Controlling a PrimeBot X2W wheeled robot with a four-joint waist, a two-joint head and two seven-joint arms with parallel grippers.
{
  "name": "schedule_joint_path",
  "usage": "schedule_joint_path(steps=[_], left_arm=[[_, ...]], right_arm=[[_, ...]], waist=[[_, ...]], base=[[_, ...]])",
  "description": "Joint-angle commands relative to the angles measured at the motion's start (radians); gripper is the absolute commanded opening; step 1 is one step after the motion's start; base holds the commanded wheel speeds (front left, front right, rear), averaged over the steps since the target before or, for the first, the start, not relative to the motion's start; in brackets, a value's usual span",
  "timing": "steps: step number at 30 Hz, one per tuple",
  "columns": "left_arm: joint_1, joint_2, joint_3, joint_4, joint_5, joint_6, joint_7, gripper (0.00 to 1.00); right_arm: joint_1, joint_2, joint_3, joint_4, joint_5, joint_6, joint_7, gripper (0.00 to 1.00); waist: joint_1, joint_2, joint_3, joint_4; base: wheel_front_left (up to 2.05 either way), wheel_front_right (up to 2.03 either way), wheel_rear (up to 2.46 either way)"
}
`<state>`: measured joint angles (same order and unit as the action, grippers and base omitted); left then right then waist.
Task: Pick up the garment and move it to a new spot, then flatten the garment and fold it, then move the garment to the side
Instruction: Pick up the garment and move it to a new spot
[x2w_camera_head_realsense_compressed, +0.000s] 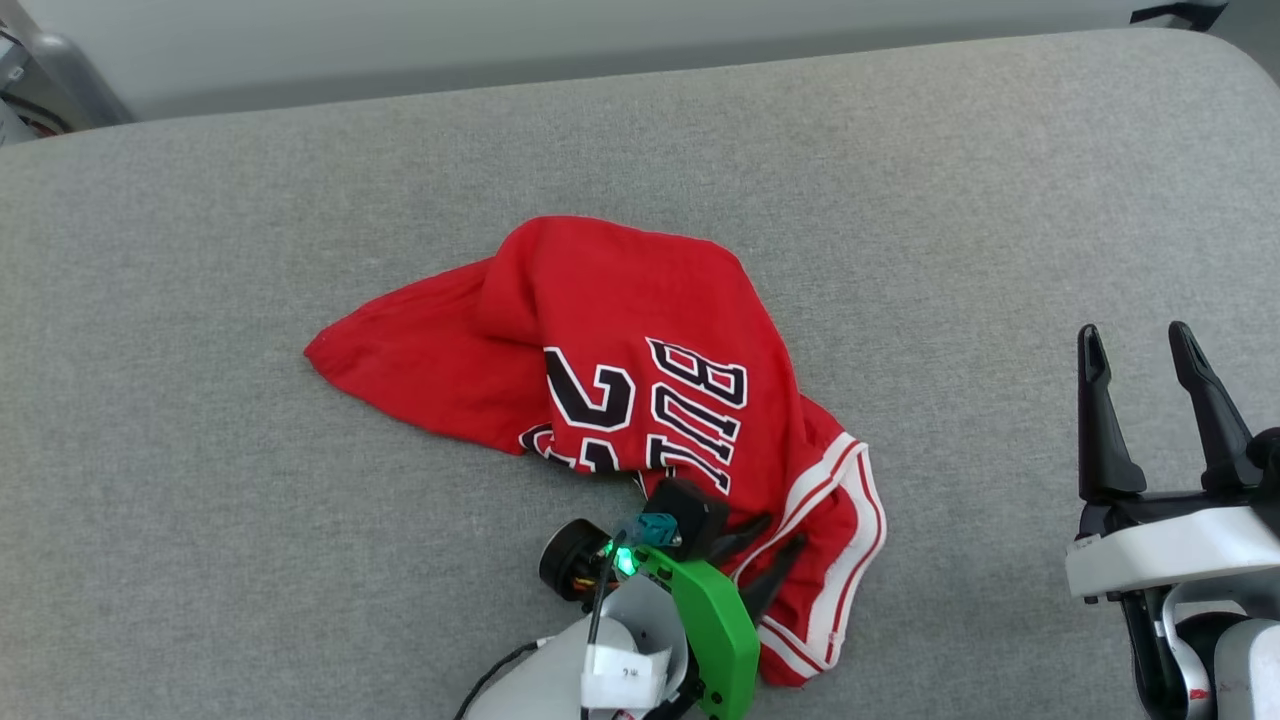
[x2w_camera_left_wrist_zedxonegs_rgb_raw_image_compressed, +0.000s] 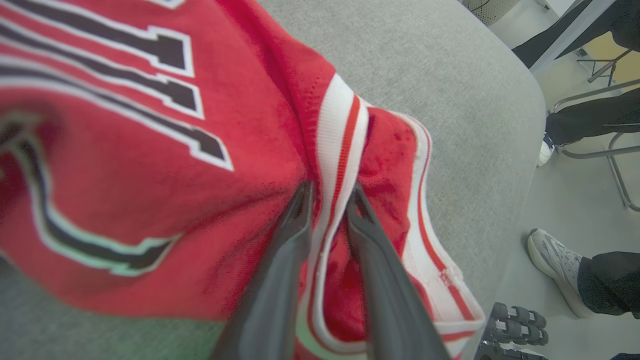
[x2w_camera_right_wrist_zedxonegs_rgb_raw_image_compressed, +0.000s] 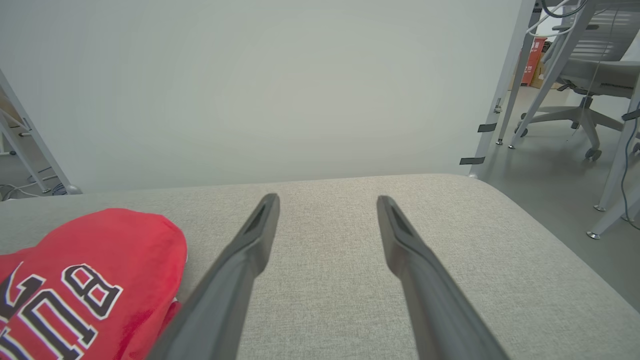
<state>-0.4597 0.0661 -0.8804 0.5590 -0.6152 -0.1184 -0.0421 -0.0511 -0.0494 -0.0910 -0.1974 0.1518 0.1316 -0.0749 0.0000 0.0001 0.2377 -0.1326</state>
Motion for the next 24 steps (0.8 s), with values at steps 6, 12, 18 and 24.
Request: schedule_joint_path(steps=[6, 12, 18, 24], left_arm=[[0.021, 0.003, 0.028, -0.052, 0.027, 0.034, -0.153, 1.0], [0.03, 0.043, 0.101, -0.145, 0.044, 0.093, -0.206, 1.0], [0.072, 0.107, 0.236, -0.251, 0.047, 0.175, -0.218, 1.0], [0.14, 0.16, 0.356, -0.324, 0.058, 0.228, -0.219, 1.0]], right_arm=[[0.033, -0.001, -0.012, -0.002, -0.015, -0.001, 0.018, 1.0], [0.069, -0.001, -0.027, -0.015, -0.012, -0.001, 0.035, 1.0], [0.1, -0.001, -0.027, -0.018, -0.007, -0.001, 0.052, 1.0], [0.126, -0.001, -0.019, -0.019, -0.009, -0.001, 0.064, 1.0]], waist=[[0.0, -0.0001, -0.107, 0.041], [0.0, -0.0001, -0.151, 0.064], [0.0, -0.0001, -0.179, 0.081], [0.0, -0.0001, -0.204, 0.108]], base=[[0.0, 0.0, 0.0], [0.0, 0.0, 0.0], [0.0, 0.0, 0.0], [0.0, 0.0, 0.0]])
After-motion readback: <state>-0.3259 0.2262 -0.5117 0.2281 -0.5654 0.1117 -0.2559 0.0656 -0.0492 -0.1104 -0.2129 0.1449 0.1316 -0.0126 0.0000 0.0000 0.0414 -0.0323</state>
